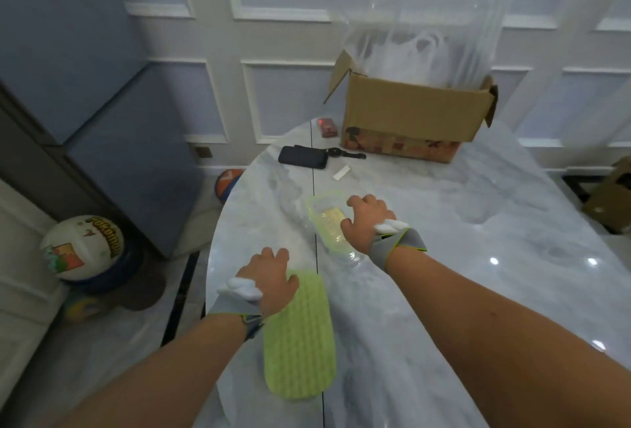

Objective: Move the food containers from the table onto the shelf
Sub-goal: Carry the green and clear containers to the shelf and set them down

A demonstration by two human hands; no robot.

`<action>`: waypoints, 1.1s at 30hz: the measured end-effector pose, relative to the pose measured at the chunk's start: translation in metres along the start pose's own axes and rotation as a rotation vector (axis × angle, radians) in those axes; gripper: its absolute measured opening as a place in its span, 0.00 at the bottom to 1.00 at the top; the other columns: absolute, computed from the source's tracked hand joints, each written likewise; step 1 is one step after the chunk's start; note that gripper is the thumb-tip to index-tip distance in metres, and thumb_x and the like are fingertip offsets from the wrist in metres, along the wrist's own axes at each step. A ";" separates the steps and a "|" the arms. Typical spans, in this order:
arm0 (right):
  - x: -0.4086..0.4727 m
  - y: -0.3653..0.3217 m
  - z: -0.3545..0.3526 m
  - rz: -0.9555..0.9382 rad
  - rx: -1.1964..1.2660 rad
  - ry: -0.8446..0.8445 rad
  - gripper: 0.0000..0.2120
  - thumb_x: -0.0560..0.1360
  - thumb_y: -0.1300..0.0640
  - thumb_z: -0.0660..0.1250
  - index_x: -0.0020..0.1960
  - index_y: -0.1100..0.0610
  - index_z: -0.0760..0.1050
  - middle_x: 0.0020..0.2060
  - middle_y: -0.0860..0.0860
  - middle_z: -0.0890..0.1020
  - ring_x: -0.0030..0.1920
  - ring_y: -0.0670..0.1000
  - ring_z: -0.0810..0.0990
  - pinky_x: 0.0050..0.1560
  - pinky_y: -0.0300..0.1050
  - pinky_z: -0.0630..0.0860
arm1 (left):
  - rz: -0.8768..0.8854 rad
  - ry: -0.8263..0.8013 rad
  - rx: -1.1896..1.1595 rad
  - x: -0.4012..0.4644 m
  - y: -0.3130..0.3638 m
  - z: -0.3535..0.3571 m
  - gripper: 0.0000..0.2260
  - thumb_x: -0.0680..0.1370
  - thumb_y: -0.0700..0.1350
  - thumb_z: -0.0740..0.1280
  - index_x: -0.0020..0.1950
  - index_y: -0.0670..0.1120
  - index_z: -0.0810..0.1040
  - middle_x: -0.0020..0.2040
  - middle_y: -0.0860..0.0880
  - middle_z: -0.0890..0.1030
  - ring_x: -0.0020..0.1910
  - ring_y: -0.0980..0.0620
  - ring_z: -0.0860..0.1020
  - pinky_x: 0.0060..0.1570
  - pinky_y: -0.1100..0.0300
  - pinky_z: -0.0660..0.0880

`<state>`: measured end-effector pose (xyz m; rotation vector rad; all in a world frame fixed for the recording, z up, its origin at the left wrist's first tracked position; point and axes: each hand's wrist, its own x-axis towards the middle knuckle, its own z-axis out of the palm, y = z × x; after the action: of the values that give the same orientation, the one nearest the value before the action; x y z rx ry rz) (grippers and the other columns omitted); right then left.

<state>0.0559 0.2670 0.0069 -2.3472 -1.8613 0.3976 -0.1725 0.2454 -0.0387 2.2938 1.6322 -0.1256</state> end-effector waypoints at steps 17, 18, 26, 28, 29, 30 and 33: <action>0.067 0.015 0.112 0.204 -0.034 -0.240 0.64 0.56 0.25 0.68 0.78 0.48 0.38 0.78 0.59 0.46 0.78 0.64 0.48 0.71 0.65 0.61 | -0.067 -0.244 -0.201 0.046 -0.010 0.044 0.31 0.67 0.72 0.68 0.54 0.49 0.66 0.49 0.49 0.77 0.48 0.47 0.78 0.44 0.53 0.74; 0.066 0.015 0.112 0.216 -0.031 -0.247 0.64 0.57 0.26 0.69 0.78 0.48 0.37 0.78 0.59 0.47 0.77 0.64 0.49 0.70 0.64 0.62 | -0.079 -0.275 -0.212 0.048 -0.009 0.045 0.32 0.65 0.73 0.69 0.55 0.50 0.67 0.50 0.50 0.78 0.49 0.48 0.78 0.46 0.53 0.74; 0.056 0.018 0.114 0.188 -0.043 -0.180 0.58 0.58 0.30 0.69 0.77 0.48 0.43 0.71 0.58 0.59 0.69 0.63 0.61 0.62 0.59 0.69 | -0.111 -0.434 -0.216 0.053 -0.008 0.051 0.46 0.52 0.75 0.75 0.63 0.52 0.70 0.58 0.53 0.77 0.54 0.51 0.76 0.50 0.58 0.72; 0.054 0.018 0.116 0.191 -0.025 -0.157 0.57 0.57 0.31 0.69 0.77 0.48 0.45 0.69 0.58 0.61 0.67 0.62 0.62 0.60 0.59 0.69 | -0.123 -0.478 -0.186 0.053 -0.007 0.050 0.49 0.51 0.75 0.74 0.65 0.51 0.68 0.59 0.53 0.77 0.52 0.51 0.76 0.49 0.57 0.72; 0.053 0.018 0.116 0.191 -0.026 -0.152 0.57 0.56 0.31 0.69 0.76 0.48 0.46 0.68 0.58 0.61 0.66 0.62 0.63 0.59 0.58 0.69 | -0.121 -0.499 -0.171 0.053 -0.006 0.049 0.50 0.50 0.76 0.74 0.64 0.51 0.68 0.59 0.52 0.76 0.51 0.51 0.75 0.48 0.57 0.72; 0.052 0.018 0.116 0.191 -0.030 -0.151 0.57 0.55 0.31 0.69 0.75 0.47 0.46 0.67 0.57 0.62 0.66 0.62 0.63 0.57 0.58 0.69 | -0.120 -0.514 -0.168 0.052 -0.006 0.048 0.50 0.50 0.76 0.74 0.63 0.51 0.68 0.58 0.52 0.76 0.51 0.51 0.76 0.48 0.57 0.72; 0.050 0.018 0.114 0.195 -0.030 -0.160 0.57 0.53 0.30 0.68 0.74 0.46 0.46 0.66 0.57 0.63 0.64 0.62 0.64 0.52 0.57 0.67 | -0.112 -0.527 -0.189 0.050 -0.006 0.041 0.47 0.49 0.76 0.74 0.59 0.52 0.67 0.54 0.53 0.76 0.51 0.51 0.76 0.46 0.56 0.73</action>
<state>0.0516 0.3031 -0.1138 -2.5977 -1.7156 0.5988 -0.1566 0.2802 -0.0912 1.8238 1.4210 -0.5284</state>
